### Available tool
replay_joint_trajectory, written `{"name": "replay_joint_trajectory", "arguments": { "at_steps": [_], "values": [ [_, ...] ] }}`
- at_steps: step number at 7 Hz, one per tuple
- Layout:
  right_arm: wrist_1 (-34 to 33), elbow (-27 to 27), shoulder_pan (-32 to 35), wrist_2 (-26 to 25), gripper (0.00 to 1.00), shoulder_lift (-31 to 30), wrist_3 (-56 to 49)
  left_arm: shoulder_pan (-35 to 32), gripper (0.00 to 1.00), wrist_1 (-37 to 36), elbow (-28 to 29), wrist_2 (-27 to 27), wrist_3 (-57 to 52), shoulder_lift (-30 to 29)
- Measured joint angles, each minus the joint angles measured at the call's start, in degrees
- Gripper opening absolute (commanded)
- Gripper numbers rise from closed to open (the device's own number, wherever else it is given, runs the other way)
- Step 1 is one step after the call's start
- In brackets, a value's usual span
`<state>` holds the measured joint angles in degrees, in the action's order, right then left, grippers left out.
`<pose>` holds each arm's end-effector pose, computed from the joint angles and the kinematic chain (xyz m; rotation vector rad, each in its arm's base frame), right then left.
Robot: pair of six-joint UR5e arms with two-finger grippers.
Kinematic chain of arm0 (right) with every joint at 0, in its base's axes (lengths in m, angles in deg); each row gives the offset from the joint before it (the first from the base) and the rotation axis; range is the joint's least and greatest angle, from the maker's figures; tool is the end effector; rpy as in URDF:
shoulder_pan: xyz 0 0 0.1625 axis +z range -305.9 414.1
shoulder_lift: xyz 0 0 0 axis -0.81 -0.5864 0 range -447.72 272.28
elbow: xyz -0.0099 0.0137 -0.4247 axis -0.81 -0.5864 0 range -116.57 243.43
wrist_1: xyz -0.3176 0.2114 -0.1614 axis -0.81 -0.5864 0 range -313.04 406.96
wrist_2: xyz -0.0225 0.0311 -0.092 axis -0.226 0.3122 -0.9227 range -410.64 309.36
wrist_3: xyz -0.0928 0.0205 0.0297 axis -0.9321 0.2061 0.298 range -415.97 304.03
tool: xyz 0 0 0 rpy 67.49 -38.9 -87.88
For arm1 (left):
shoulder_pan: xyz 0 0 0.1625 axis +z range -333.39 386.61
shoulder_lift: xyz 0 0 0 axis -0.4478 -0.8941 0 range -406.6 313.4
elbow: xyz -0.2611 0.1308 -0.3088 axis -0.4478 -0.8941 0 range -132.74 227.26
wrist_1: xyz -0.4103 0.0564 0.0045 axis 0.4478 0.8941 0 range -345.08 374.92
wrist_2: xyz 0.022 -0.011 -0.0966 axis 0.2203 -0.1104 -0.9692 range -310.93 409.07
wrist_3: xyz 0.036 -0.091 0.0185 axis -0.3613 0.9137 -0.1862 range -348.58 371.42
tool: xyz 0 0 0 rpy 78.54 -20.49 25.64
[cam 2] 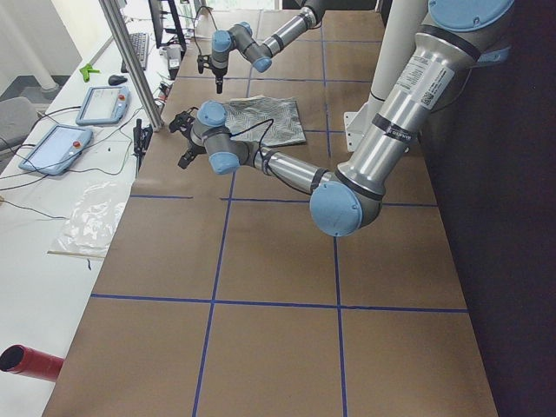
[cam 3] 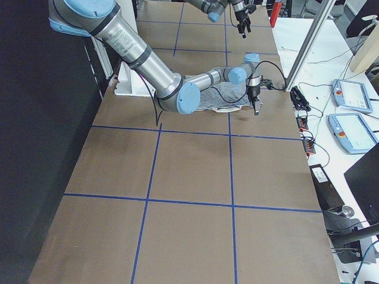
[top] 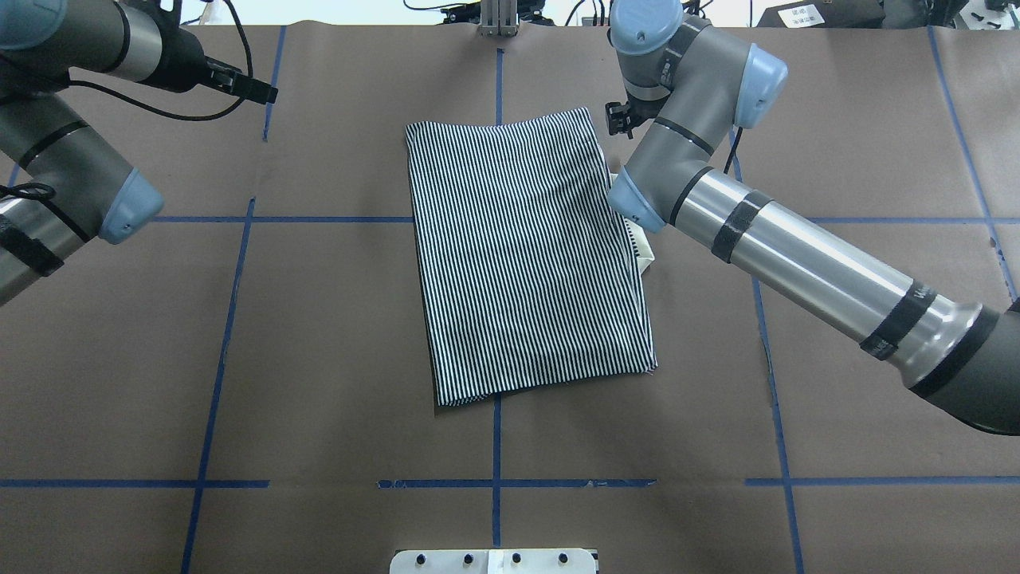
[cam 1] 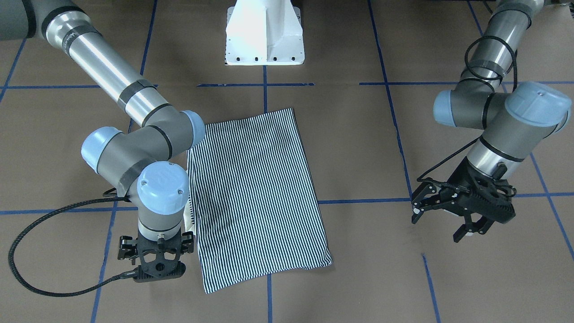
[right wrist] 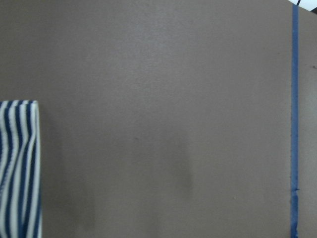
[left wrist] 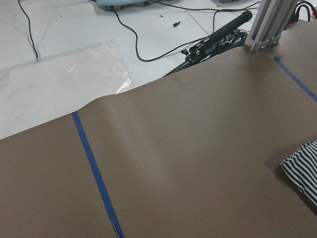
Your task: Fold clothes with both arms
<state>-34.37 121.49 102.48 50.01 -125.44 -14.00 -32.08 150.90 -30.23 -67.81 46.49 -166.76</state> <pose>-0.4711 -0.7032 0.3234 0.2552 -0.4721 -0.0410 0.2943 -0.6534 0.3612 0.6809 0.9463 0.2023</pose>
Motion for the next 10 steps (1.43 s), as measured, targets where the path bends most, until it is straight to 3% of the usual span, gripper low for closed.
{"name": "replay_joint_trajectory", "arguments": {
  "at_steps": [3, 5, 6, 7, 10],
  "values": [
    [5.1, 22.2, 1.3, 9.4, 1.0, -12.6, 11.5, 7.7, 1.0, -0.1, -9.4, 0.5, 19.3, 2.6],
    [12.9, 38.4, -0.4, 10.5, 1.0, -25.3, 24.7, 17.1, 1.0, -0.2, -17.2, 8.4, 33.5, 6.5],
    [19.4, 43.7, -2.1, 9.8, 0.98, -31.6, 33.2, 23.2, 0.89, -0.8, -20.1, 14.1, 41.9, 7.4],
    [25.3, 47.3, -4.2, 7.6, 0.97, -37.1, 41.5, 29.3, 0.7, -2.5, -22.1, 20.0, 50.9, 7.6],
    [30.0, 51.0, -9.6, 0.0, 0.98, -43.5, 52.0, 41.7, 0.49, -13.7, -26.8, 30.4, 69.4, 6.8]
  ]
}}
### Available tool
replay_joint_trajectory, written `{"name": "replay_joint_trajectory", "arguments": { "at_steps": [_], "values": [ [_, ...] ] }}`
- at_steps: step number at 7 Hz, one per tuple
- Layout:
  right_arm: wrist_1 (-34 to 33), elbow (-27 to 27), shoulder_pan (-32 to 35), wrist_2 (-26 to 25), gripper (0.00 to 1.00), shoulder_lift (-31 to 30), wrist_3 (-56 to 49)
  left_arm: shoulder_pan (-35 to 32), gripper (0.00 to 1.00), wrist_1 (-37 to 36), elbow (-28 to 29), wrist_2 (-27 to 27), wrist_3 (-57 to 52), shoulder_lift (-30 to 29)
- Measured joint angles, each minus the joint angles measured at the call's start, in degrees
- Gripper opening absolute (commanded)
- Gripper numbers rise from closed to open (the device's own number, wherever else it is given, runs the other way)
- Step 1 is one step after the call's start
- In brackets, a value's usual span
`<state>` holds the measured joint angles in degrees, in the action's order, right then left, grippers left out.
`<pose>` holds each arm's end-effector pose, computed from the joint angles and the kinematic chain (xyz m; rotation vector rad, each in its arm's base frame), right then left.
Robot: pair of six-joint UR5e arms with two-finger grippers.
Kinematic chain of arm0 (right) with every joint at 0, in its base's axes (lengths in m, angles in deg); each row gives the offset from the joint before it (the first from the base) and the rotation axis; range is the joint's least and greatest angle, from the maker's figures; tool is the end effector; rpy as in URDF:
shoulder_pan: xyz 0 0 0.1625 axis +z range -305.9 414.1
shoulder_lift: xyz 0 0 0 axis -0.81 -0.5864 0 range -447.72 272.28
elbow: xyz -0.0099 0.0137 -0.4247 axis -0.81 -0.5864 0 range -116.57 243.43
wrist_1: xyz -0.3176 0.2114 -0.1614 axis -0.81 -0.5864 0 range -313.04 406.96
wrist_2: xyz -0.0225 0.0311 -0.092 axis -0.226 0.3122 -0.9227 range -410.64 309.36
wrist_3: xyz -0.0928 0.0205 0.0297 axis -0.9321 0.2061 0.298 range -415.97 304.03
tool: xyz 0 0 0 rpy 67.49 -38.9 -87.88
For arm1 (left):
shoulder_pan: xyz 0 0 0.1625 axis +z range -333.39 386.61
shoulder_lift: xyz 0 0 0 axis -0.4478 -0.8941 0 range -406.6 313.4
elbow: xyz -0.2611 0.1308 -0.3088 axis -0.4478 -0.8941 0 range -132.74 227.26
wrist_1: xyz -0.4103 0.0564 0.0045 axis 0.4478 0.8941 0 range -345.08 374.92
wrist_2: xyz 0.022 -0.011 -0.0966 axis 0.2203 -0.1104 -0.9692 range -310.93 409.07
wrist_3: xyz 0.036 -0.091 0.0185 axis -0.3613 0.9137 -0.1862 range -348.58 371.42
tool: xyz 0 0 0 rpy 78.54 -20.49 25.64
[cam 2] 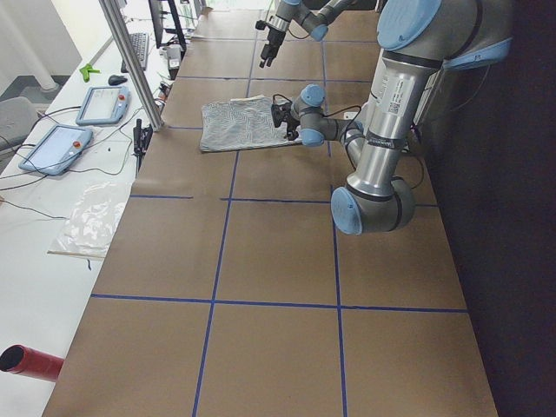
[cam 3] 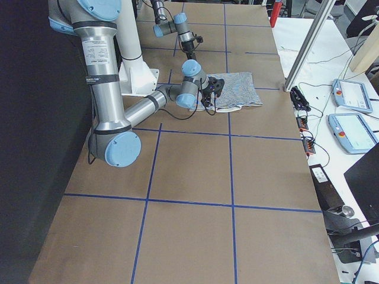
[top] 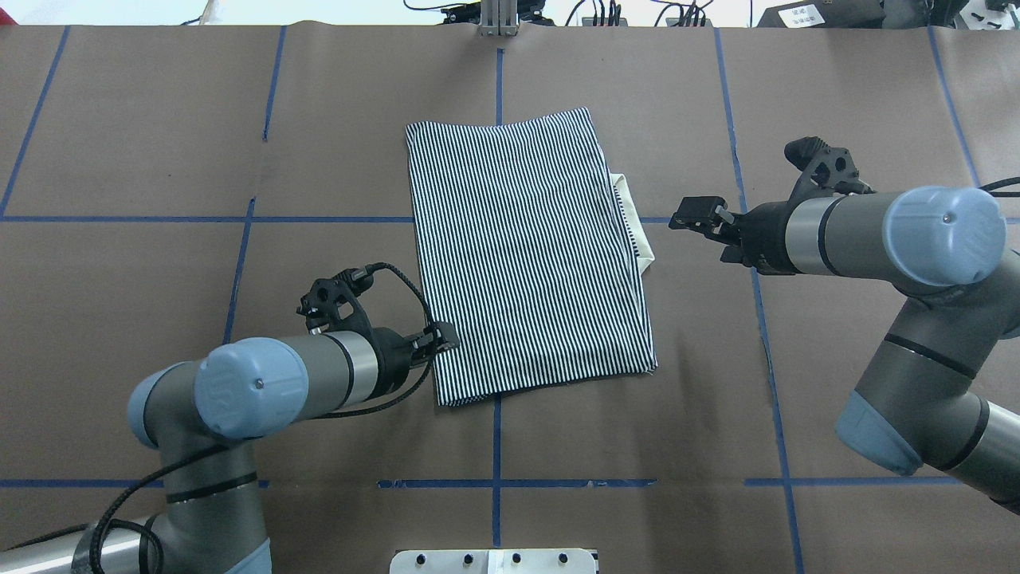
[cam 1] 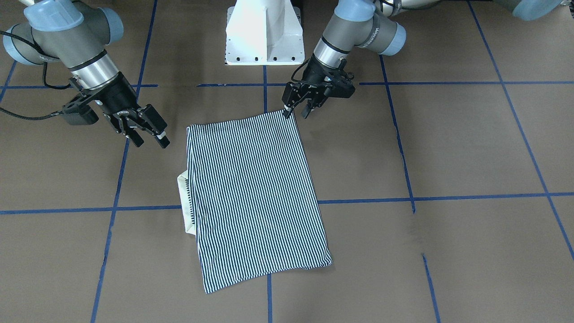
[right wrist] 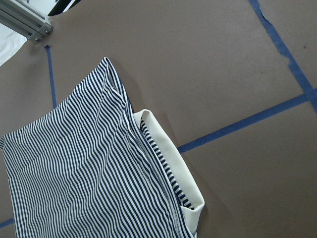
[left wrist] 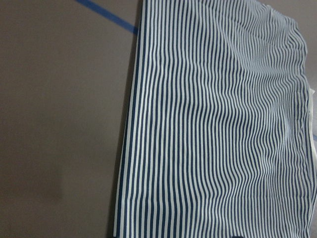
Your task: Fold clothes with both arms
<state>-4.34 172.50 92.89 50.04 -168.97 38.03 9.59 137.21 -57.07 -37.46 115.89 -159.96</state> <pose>-0.3497 -0.4284 0.3471 0.1913 -1.1703 0.5508 0.5391 -0.3106 0.2533 0.0810 1.2355 -0.5157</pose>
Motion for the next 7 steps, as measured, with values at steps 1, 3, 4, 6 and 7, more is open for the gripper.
{"name": "replay_joint_trajectory", "arguments": {
  "at_steps": [1, 3, 4, 6, 7],
  "values": [
    [0.2, 0.1, -0.4, -0.6, 0.98, -0.3, 0.4, 2.2, 0.49, -2.0, -0.2, 1.4, 3.1, -0.3],
    [0.2, 0.2, -0.5, -0.8, 0.98, -0.4, 0.6, 3.7, 0.5, -3.5, 0.3, 2.1, 5.8, -0.5],
    [0.2, 0.2, -0.6, -0.9, 0.98, -0.4, 0.6, 4.0, 0.5, -3.6, 0.6, 2.1, 6.1, -0.6],
    [0.2, 0.2, -0.6, -0.9, 0.99, -0.4, 0.6, 4.2, 0.5, -3.6, 1.3, 2.2, 6.1, -0.6],
    [0.2, 0.2, -0.6, -0.9, 0.99, -0.4, 0.6, 4.2, 0.5, -3.6, 1.5, 2.2, 6.0, -0.6]
  ]
}}
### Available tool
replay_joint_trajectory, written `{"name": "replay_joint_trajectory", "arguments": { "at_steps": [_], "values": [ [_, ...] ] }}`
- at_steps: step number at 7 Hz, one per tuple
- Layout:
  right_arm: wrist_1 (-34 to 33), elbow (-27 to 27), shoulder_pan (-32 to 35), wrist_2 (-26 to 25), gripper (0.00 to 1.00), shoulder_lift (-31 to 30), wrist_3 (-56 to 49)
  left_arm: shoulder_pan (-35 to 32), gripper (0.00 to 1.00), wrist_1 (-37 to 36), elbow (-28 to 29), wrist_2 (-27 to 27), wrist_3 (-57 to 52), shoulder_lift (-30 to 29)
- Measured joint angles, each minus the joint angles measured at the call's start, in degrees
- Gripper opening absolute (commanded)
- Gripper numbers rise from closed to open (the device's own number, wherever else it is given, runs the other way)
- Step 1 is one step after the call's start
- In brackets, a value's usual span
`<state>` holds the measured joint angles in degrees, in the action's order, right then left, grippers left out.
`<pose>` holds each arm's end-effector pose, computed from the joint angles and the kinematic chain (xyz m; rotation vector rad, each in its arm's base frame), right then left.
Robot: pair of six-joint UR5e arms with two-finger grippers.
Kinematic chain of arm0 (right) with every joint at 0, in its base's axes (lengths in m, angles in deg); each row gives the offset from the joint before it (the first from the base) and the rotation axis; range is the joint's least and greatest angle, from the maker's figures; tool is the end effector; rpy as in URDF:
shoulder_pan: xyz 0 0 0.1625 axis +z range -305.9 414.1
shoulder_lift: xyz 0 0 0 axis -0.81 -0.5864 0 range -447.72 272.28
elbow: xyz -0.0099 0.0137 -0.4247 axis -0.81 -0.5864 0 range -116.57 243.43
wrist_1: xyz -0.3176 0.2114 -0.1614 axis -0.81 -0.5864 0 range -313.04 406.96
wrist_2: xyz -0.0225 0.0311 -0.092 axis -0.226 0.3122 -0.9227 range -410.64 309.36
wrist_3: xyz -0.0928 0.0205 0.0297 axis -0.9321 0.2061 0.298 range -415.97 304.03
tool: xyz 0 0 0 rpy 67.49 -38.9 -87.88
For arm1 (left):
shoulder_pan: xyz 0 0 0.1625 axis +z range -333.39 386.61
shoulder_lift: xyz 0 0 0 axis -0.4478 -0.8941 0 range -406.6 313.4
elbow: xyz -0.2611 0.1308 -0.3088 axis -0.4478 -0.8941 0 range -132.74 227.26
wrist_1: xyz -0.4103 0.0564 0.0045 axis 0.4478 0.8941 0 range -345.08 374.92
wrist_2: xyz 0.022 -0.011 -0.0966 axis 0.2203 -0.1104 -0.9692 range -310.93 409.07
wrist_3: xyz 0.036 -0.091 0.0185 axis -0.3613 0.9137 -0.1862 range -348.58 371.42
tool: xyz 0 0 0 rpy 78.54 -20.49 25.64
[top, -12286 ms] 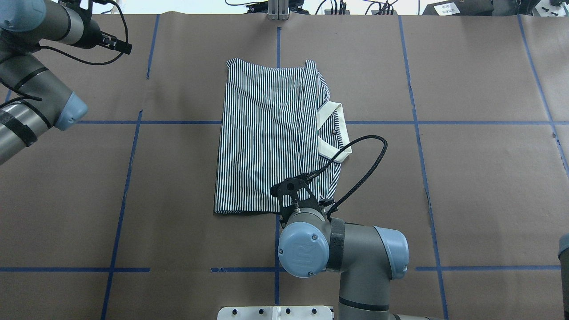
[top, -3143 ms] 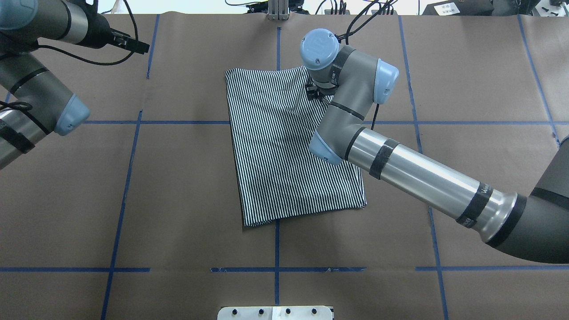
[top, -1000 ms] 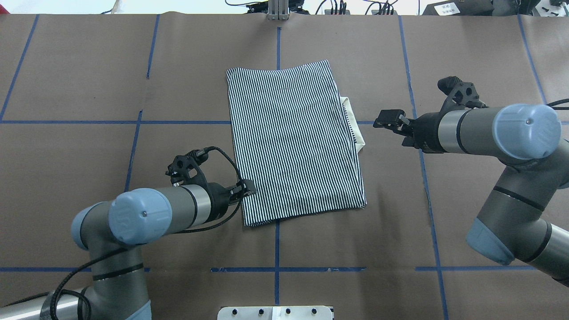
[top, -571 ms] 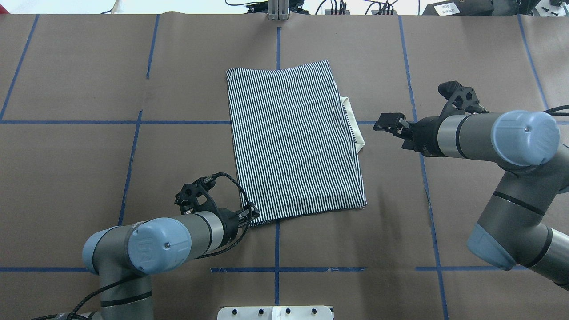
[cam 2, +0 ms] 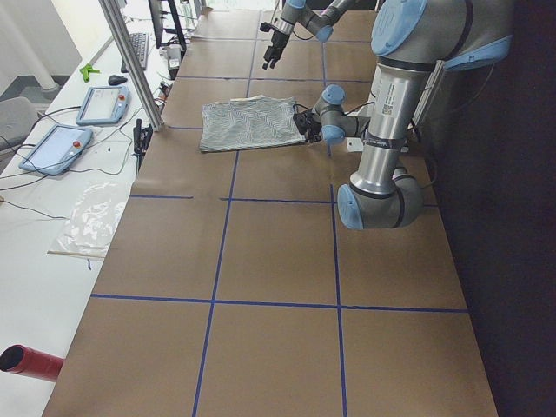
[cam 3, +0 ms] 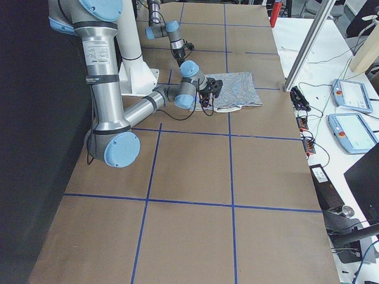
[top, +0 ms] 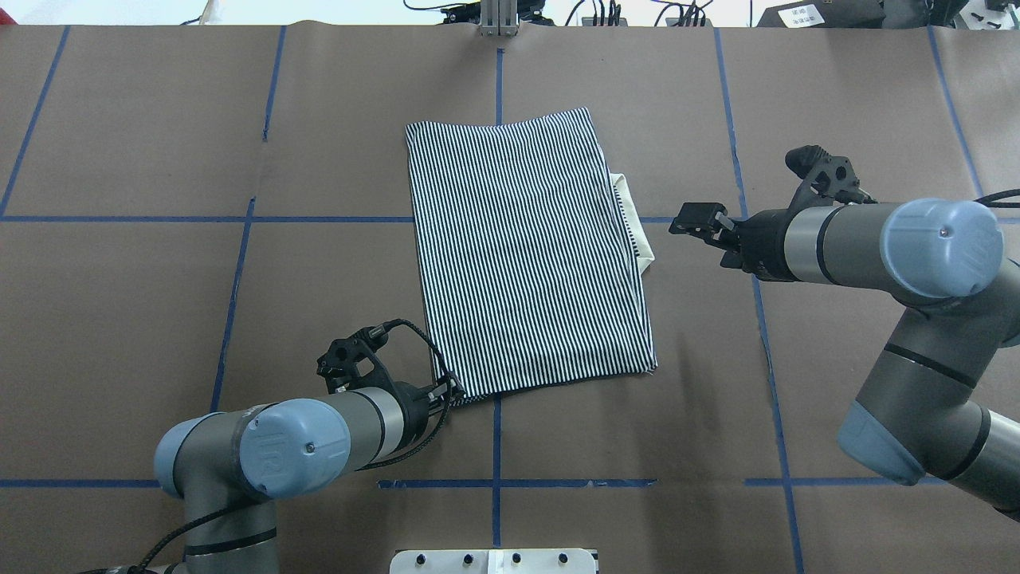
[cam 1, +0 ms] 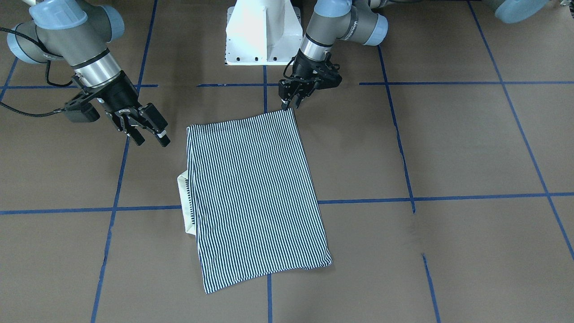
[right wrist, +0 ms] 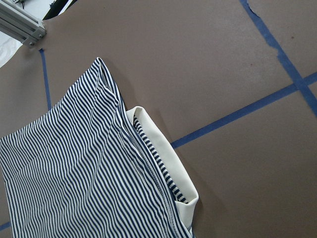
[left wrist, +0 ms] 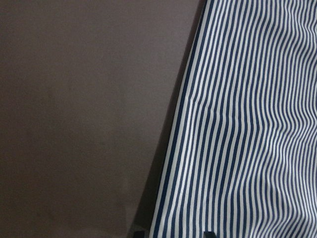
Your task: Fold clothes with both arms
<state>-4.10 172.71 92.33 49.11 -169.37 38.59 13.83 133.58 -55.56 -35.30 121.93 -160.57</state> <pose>-0.3512 -0.4249 0.3486 0.1944 -1.1700 0.5602 0.5714 -0.2762 0.2665 0.0104 1.1626 -0.5714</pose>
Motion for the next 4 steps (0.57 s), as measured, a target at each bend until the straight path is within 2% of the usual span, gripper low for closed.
{"name": "replay_joint_trajectory", "arguments": {
  "at_steps": [4],
  "values": [
    [0.0, 0.0, 0.0, 0.0, 0.99, -0.1, -0.1, 0.0, 0.5, 0.0, 0.8, 0.8, 0.0, -0.4]
  ]
}}
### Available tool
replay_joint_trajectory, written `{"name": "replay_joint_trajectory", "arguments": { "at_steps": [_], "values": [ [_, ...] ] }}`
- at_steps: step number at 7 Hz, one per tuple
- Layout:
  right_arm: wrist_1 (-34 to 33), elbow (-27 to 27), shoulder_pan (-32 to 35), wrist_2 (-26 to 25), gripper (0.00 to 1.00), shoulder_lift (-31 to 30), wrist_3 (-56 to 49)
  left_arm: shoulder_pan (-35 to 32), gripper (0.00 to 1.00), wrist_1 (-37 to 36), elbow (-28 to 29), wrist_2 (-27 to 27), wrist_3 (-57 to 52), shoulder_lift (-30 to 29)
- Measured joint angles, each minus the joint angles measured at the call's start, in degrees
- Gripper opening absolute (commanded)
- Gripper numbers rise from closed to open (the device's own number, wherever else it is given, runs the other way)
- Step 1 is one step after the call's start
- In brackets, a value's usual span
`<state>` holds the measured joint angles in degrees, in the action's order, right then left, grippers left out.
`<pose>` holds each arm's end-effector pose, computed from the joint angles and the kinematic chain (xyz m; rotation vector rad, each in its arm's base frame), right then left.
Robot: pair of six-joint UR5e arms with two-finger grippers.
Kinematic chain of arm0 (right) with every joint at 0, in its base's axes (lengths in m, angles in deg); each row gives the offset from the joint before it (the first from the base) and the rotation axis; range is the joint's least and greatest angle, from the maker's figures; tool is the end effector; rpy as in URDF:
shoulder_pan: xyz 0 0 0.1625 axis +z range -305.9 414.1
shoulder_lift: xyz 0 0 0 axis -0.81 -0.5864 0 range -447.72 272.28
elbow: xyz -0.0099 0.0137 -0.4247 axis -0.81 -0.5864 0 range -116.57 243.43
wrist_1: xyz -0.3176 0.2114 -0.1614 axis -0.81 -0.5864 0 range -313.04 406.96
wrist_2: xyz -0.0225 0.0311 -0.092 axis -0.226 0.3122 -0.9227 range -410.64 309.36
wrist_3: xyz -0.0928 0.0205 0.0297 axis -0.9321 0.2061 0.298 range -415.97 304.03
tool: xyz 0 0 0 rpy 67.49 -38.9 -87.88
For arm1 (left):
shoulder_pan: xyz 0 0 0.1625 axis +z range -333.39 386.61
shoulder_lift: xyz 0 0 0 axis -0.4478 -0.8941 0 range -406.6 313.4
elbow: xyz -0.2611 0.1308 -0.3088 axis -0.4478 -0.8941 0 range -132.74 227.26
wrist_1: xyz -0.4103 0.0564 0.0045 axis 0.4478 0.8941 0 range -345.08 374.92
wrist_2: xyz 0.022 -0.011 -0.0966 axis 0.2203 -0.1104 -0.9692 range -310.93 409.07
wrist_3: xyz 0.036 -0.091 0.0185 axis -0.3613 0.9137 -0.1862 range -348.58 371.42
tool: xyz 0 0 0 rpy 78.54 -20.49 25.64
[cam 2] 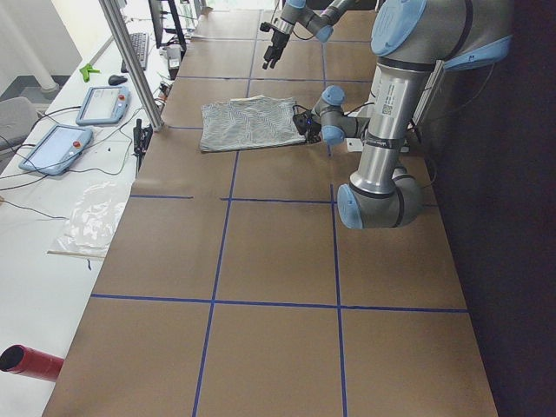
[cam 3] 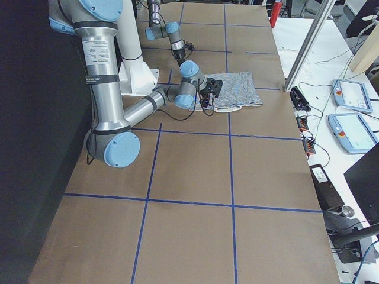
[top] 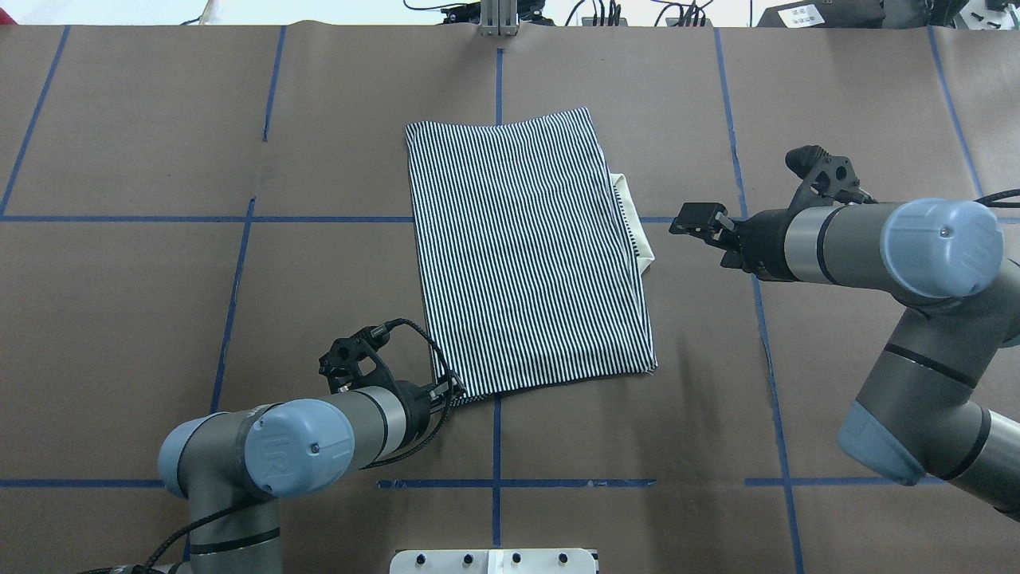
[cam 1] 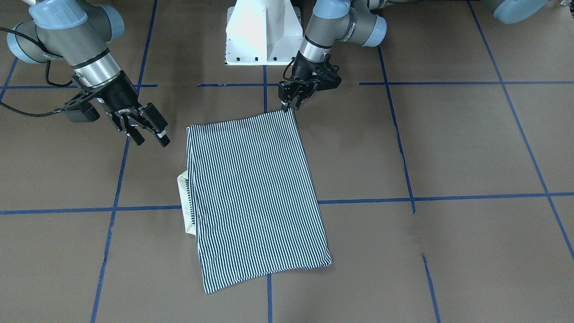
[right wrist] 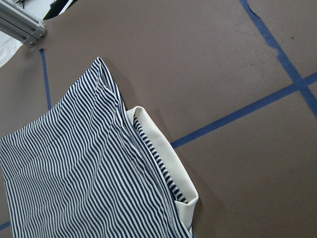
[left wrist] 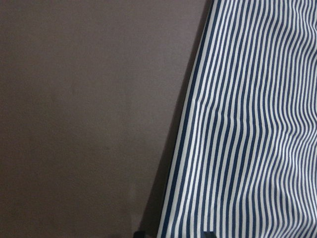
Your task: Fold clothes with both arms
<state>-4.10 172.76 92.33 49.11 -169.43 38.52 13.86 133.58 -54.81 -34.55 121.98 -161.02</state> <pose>-0.3509 -0.4246 0.3488 0.1950 -1.1697 0.5591 0.5756 -0.2781 0.2674 0.0219 1.1583 -0.5794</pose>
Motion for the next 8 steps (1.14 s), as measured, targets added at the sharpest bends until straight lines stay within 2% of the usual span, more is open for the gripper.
{"name": "replay_joint_trajectory", "arguments": {
  "at_steps": [2, 4, 5, 7, 8],
  "values": [
    [0.0, 0.0, 0.0, 0.0, 0.99, -0.1, 0.0, 0.0, 0.49, 0.1, 0.9, 0.1, 0.1, -0.5],
    [0.0, 0.0, 0.0, 0.0, 0.99, -0.3, 0.0, 0.0, 0.25, 0.1, 1.5, 0.1, 0.1, -0.8],
    [0.0, 0.0, 0.0, 0.1, 0.99, -0.3, 0.0, 0.0, 0.0, 0.1, 1.5, 0.4, 0.1, -0.9],
    [0.1, 0.1, 0.0, 0.0, 0.98, -0.4, 0.0, 0.0, 0.0, 0.2, 1.7, 1.1, -0.3, -0.9],
    [0.1, 0.0, 0.0, 0.0, 0.92, -0.4, 0.0, 0.0, 0.0, 0.3, 1.8, 1.2, -0.7, -0.9]
  ]
}}
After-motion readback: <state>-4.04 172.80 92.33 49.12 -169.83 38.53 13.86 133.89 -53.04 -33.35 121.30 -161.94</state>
